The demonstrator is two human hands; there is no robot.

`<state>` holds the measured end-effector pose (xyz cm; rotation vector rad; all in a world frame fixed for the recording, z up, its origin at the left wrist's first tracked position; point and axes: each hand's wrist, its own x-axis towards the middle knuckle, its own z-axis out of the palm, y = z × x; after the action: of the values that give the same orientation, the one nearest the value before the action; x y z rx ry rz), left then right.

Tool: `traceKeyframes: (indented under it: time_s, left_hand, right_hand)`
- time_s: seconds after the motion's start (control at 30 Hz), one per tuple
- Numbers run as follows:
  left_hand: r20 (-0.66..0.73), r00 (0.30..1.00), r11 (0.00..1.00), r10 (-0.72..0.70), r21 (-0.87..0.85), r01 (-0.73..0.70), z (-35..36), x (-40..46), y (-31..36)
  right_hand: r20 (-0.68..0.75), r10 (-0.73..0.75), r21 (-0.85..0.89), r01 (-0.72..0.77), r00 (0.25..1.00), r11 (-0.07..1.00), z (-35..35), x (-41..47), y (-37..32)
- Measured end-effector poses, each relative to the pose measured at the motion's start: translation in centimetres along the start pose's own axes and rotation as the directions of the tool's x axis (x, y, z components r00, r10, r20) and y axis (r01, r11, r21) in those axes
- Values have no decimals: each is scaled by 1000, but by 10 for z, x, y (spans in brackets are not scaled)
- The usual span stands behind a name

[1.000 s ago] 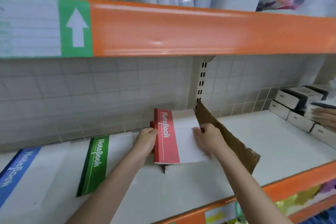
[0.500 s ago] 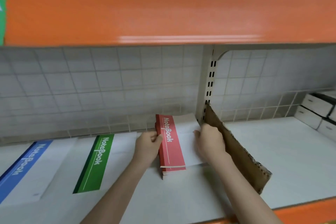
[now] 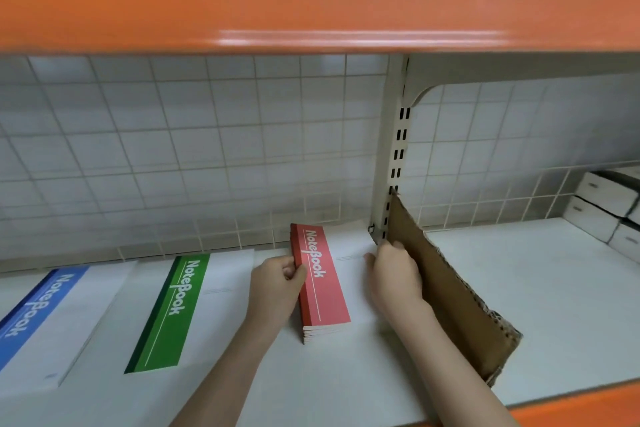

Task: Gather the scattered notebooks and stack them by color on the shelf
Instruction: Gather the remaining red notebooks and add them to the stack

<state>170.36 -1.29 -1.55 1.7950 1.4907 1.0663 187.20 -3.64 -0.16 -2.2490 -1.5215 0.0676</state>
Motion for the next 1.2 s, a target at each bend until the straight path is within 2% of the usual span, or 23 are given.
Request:
traceKeyframes:
  time_s: [0.33,0.5,0.63,0.77,0.93,1.2]
  left_hand:
    - [18,997,991,78,105,-79,4,4,-7]
    - [21,991,957,131,256,-132,7,6,-12]
    - [29,987,905,155,397,-154,10,6,-13]
    - [24,990,913,139,383,-137,11,7,-15]
    - [42,999,942,22,333,-35,15,7,-19]
    - [45,999,913,16,407,-33,15,4,-14]
  right_hand:
    - [-12,24,-52,-25,1000,998,5,0,-1]
    - [-5,29,-36,-29,1000,999,9,-1,-2]
    - [28,27,51,-29,999,998,11,-1,-1]
    - [75,-7,114,-2,997,994,9,1,2]
    - [171,-14,186,-18,985,982,5,7,3]
    - [191,-32,29,27,981,999,13,7,-4]
